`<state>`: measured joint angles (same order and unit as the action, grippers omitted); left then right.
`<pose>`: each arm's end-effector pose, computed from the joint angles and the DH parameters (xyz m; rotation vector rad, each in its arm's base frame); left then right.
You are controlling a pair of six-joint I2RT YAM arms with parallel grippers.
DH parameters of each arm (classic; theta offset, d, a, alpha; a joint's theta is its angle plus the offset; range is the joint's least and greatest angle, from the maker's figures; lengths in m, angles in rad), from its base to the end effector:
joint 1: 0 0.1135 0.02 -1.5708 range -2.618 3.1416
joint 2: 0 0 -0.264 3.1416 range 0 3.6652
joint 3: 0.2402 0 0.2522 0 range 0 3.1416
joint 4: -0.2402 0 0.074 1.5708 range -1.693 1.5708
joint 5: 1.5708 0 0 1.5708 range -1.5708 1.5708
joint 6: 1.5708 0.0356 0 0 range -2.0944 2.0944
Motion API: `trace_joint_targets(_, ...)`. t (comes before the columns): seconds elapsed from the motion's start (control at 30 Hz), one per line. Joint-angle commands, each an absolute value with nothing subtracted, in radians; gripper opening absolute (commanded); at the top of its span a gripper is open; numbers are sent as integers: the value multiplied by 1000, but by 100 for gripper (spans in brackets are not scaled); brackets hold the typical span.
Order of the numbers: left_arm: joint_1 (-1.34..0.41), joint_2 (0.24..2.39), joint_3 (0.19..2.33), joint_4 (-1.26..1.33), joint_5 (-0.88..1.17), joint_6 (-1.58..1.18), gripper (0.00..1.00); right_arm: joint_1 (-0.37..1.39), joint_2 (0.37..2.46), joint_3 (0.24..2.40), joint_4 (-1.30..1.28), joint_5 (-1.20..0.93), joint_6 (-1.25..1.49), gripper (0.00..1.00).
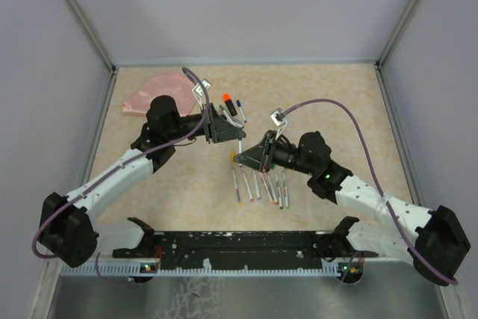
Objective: Open the pen caps
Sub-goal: Open the pen cap from the pen.
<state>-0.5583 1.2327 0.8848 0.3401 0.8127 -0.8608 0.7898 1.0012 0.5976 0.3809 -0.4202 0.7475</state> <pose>0.2252 -0.1711 0.3347 0.4679 1.8152 -1.6772 0.1537 0.1757 0.2924 -0.4085 1.7711 1.4819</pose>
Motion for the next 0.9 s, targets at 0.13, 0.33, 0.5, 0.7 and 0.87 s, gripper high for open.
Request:
trace_joint_targets(0.13,-559,1217,862,459,804,-896,0,798,963,633,382,-384,737,35)
trace_joint_targets(0.33,-571,1198,801,563,764,-948,0,798,945,613,455,-301,784,41)
trace_joint_targets(0.5,-578,1200,787,604,746,-966,0,798,987,606,528,-301,840,39)
trace_joint_targets(0.7,-581,1195,770,651,717,-984,0,798,1027,603,575,-322,881,26)
trace_joint_targets(0.87,-581,1189,762,657,689,-975,0,798,1036,603,577,-336,888,8)
